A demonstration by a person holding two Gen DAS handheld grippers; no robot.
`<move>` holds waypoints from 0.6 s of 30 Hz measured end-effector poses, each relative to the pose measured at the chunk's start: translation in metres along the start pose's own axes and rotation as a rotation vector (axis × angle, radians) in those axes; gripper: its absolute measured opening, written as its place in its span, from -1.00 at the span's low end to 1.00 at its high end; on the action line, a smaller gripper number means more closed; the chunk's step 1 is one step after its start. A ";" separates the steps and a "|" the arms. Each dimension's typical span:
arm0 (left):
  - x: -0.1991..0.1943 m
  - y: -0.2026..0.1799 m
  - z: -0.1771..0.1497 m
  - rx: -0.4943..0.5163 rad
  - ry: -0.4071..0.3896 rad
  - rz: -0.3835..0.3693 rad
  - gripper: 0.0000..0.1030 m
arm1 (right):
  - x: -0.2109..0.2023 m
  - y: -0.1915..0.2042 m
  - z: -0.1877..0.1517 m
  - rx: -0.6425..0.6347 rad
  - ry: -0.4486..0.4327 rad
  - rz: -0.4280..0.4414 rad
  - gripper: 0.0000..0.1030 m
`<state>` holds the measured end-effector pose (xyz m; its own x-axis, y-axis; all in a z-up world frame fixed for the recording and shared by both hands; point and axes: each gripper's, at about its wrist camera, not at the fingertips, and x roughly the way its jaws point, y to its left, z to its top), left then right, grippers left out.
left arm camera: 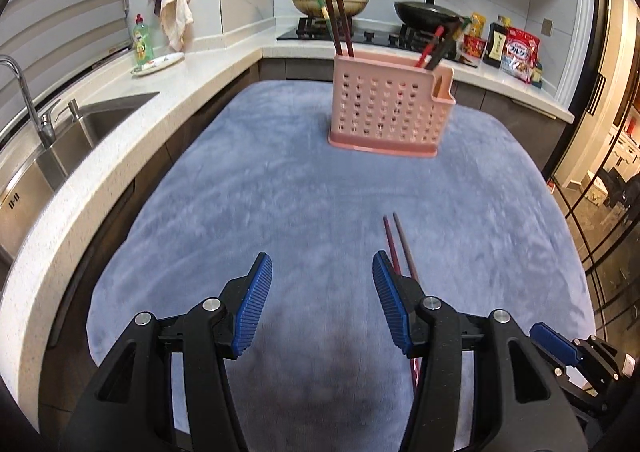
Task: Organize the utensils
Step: 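Move both open tools down toward the last dark red and brown chopsticks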
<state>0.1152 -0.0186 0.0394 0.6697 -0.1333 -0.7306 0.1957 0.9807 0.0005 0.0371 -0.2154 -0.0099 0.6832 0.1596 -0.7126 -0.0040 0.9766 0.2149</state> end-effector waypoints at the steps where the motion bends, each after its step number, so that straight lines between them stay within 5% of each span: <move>1: 0.001 -0.001 -0.005 0.002 0.010 -0.001 -0.03 | 0.003 0.001 -0.005 0.006 0.014 0.007 -0.59; 18: 0.014 0.001 -0.060 0.007 0.122 -0.002 0.10 | 0.026 0.030 -0.043 -0.026 0.110 0.061 -0.59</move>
<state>0.0822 -0.0107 -0.0119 0.5773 -0.1164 -0.8082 0.2024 0.9793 0.0035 0.0238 -0.1757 -0.0505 0.5970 0.2326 -0.7678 -0.0630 0.9677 0.2442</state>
